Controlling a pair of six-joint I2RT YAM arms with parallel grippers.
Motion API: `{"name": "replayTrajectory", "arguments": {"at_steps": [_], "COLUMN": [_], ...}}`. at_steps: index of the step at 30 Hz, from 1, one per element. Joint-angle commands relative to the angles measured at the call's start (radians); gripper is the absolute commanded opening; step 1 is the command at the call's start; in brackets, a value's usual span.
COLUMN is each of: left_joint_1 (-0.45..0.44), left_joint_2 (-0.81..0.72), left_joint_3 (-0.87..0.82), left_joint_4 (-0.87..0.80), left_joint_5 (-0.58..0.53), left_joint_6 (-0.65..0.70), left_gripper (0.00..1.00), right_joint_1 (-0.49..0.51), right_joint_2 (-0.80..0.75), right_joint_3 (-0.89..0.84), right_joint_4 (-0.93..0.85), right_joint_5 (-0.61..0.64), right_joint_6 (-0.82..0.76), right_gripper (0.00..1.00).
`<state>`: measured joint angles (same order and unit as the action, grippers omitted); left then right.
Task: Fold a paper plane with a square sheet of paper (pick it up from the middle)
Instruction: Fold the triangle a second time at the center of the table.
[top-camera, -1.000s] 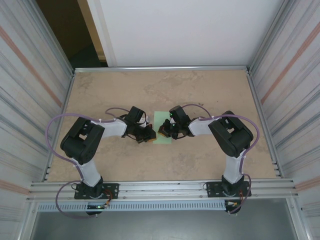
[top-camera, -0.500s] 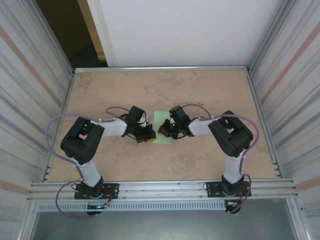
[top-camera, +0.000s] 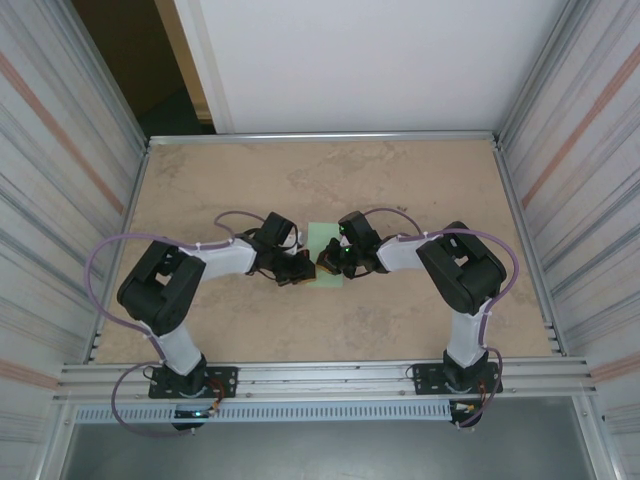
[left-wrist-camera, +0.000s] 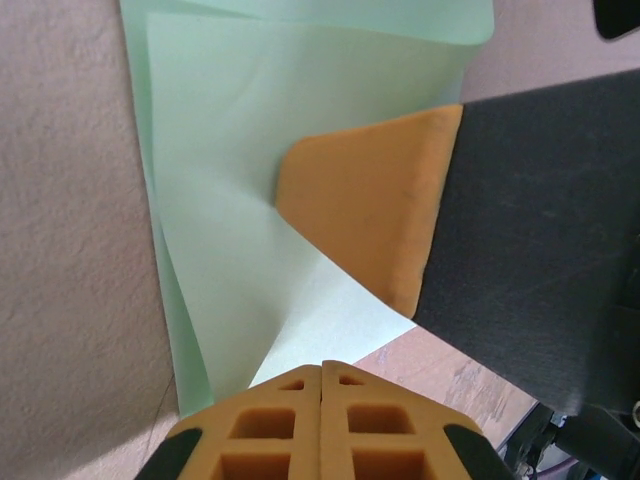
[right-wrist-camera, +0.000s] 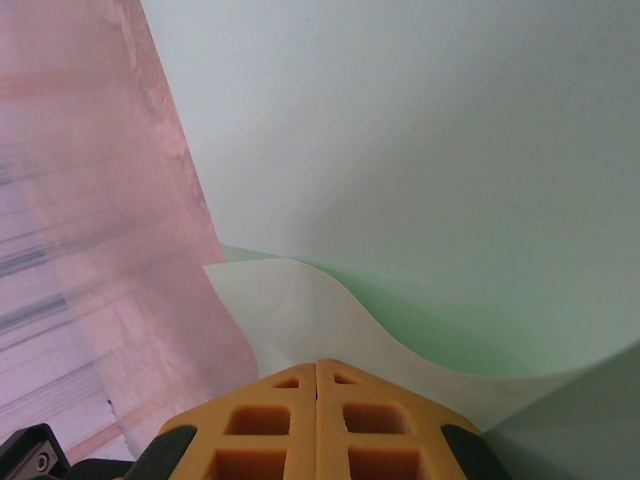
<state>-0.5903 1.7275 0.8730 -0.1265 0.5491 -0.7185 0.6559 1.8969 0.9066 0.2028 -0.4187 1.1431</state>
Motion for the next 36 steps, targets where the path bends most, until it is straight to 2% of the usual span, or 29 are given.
{"name": "replayTrajectory", "arguments": {"at_steps": [1, 24, 36], "left_joint_1": [-0.001, 0.029, 0.016], "left_joint_2": [0.012, 0.058, -0.018], "left_joint_3": [0.023, 0.038, 0.015], "left_joint_4": [-0.016, -0.045, -0.012], "left_joint_5": [-0.012, -0.048, -0.018], "left_joint_6": [0.012, 0.047, 0.022], "left_gripper": [0.00, 0.00, 0.00], "right_joint_1": [0.000, 0.000, 0.000], "right_joint_2": [0.076, 0.073, 0.072], "right_joint_3": [-0.021, -0.023, -0.023], "right_joint_4": [-0.132, -0.134, -0.134], "right_joint_5": [0.066, 0.066, 0.070], "right_joint_6": [0.014, 0.013, 0.015], "right_gripper": [0.00, 0.00, 0.00]}}
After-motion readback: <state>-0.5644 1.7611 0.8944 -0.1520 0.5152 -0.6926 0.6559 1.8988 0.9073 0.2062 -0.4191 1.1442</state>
